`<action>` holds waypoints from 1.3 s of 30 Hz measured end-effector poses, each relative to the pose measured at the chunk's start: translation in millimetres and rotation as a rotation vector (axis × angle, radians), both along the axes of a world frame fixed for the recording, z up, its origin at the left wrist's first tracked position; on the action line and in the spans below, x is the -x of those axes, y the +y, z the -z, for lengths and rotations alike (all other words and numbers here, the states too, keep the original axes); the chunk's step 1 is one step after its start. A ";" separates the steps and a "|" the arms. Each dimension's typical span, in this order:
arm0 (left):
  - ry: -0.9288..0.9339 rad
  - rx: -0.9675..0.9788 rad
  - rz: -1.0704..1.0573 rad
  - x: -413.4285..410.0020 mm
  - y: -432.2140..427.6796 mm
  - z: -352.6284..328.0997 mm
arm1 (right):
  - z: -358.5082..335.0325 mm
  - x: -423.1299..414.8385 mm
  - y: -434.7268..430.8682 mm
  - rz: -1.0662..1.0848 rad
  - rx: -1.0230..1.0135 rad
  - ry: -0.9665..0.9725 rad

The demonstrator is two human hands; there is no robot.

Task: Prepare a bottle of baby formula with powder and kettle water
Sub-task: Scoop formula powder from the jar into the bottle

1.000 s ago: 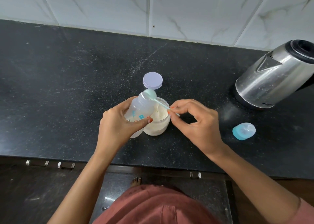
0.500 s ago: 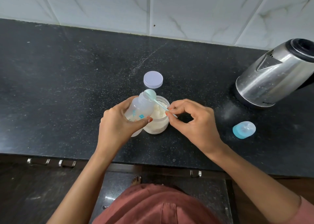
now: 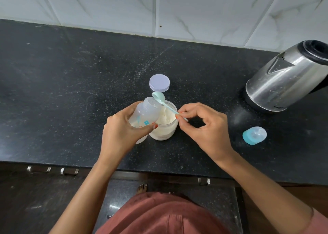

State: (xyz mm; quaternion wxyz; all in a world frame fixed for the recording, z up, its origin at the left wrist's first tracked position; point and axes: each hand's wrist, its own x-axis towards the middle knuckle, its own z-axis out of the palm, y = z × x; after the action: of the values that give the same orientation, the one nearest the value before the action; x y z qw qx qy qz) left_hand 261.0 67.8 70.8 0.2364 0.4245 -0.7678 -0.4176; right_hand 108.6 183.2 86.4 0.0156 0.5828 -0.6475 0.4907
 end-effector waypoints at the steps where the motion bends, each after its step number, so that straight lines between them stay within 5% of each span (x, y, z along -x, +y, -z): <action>1: -0.003 0.004 0.002 0.0 -0.2 -0.1 | -0.2 -0.4 0.0 -0.010 -0.020 -0.014; 6: 0.000 0.009 0.001 -1.0 -1.3 -0.5 | -10.7 0.1 -3.1 0.065 -0.146 -0.583; 9: 0.011 -0.001 -0.010 -4.0 -2.8 1.2 | -14.8 8.5 -4.8 0.121 -0.211 -0.732; 24: 0.220 -0.114 0.054 -23.3 -11.7 12.8 | -1.4 5.0 -41.4 0.034 -0.604 0.299; 39: 0.271 -0.172 0.185 -25.4 -16.5 11.8 | -7.5 3.0 -57.8 0.083 -0.962 0.143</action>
State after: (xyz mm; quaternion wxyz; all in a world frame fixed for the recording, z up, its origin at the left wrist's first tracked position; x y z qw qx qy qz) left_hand 286.4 51.3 58.9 0.2611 0.3105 -0.7263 -0.5549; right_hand 105.6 125.4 93.9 -0.1916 0.5297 -0.8209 0.0937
